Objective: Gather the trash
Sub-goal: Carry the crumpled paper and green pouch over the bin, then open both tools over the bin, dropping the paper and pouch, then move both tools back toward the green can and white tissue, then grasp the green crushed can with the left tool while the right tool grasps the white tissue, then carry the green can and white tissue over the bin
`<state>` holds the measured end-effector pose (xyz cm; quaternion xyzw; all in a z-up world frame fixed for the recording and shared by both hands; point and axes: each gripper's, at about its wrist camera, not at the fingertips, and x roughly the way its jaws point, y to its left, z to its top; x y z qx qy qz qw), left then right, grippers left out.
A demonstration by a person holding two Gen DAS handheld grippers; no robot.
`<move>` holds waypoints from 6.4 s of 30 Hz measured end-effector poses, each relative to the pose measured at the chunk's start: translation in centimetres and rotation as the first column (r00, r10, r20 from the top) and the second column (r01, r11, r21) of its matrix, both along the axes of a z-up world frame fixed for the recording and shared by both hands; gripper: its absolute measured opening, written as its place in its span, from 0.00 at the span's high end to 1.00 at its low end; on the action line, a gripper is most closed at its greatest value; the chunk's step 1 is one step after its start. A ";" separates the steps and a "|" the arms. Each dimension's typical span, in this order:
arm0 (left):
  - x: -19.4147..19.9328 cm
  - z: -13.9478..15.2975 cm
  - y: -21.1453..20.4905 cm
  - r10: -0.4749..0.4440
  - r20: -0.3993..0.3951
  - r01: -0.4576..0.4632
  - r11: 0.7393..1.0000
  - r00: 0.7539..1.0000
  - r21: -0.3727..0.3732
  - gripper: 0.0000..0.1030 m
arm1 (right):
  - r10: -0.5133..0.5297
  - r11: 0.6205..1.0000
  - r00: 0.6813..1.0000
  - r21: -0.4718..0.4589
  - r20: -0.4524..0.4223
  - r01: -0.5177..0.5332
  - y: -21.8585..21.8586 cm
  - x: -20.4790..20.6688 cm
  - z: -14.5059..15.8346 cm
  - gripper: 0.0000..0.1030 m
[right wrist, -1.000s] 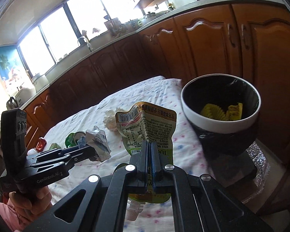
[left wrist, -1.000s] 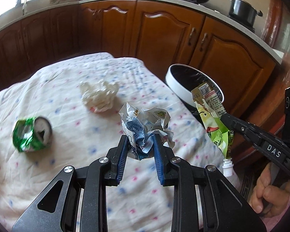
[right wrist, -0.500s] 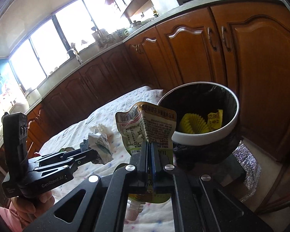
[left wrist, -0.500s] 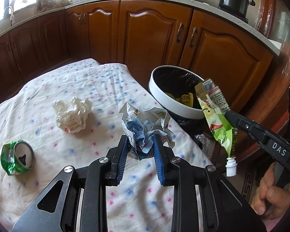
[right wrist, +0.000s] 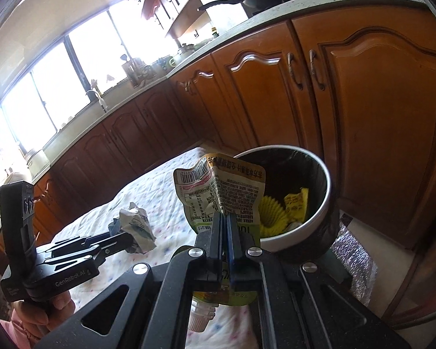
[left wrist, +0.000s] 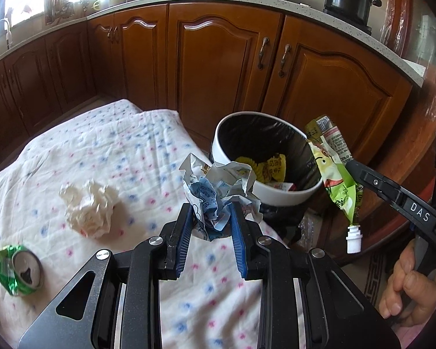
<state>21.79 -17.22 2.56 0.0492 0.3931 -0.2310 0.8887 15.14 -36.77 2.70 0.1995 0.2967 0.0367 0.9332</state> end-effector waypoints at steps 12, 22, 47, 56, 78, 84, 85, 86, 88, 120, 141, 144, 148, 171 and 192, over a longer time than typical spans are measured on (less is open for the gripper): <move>2.2 0.4 -2.1 -0.027 0.008 0.027 1.000 1.000 0.014 0.76 | -0.042 0.999 0.999 -0.004 -0.008 0.041 -1.6 0.9 -0.2 0.98; 3.6 0.6 -3.8 -0.051 0.015 0.050 0.998 0.999 0.034 0.76 | -0.057 0.998 0.998 -0.002 -0.021 0.057 -2.0 1.5 -0.2 0.98; 7.2 -1.5 -10.0 -0.113 -0.032 0.116 0.981 0.993 0.152 0.76 | -0.056 0.998 0.983 -0.003 -0.174 0.057 -4.1 6.8 -3.1 0.98; 8.7 -2.0 -10.8 -0.113 -0.050 0.120 0.978 0.992 0.172 0.76 | -0.057 0.998 0.979 0.002 -0.198 0.058 -4.9 8.5 -3.7 0.98; 6.3 -1.4 -8.6 -0.048 -0.051 0.054 0.989 0.998 0.138 0.46 | -0.136 0.983 0.987 0.114 -0.090 0.146 -6.1 4.6 -1.9 0.27; 4.1 -1.2 -4.7 0.009 -0.064 -0.004 0.998 0.998 0.070 0.43 | -0.135 0.979 0.989 0.145 -0.063 0.143 -4.2 2.4 -1.9 0.21; 3.7 -1.2 -4.1 0.017 -0.065 -0.013 0.998 0.998 0.063 0.43 | -0.132 0.979 0.990 0.148 -0.058 0.139 -3.7 2.0 -1.9 0.19; 3.2 -1.2 -3.4 0.027 -0.064 -0.024 0.998 0.998 0.054 0.43 | -0.129 0.980 0.990 0.148 -0.052 0.135 -3.3 1.7 -1.9 0.19; 2.2 -1.2 -2.1 0.050 -0.063 -0.048 0.998 0.997 0.038 0.42 | -0.118 0.982 0.992 0.146 -0.046 0.123 -2.3 1.1 -1.8 0.17; -6.8 -3.3 19.1 0.419 -0.008 -0.418 0.904 0.908 -0.092 0.32 | 0.113 0.992 0.993 0.059 -0.043 -0.110 13.4 -1.3 -3.7 0.11; -4.2 -3.0 23.8 0.451 -0.007 -0.451 0.892 0.893 -0.027 0.31 | 0.223 0.971 0.970 0.111 -0.093 -0.212 19.1 4.9 -3.6 0.11; -3.3 -2.9 23.3 0.433 -0.008 -0.433 0.901 0.901 -0.023 0.31 | 0.221 0.970 0.970 0.124 -0.105 -0.207 19.0 6.2 -3.9 0.11; -2.0 -2.9 22.7 0.414 -0.009 -0.415 0.910 0.910 -0.006 0.31 | 0.226 0.968 0.965 0.138 -0.130 -0.208 19.1 7.8 -4.4 0.11; 0.9 -4.2 20.8 0.350 -0.019 -0.349 0.936 0.937 0.039 0.91 | 0.275 0.959 0.950 0.117 -0.151 -0.259 20.9 11.4 -5.8 0.79; -2.6 -1.8 9.9 0.165 0.027 -0.165 0.986 0.986 0.017 0.91 | 0.127 0.989 0.991 0.083 -0.052 -0.122 10.4 0.2 -2.4 0.79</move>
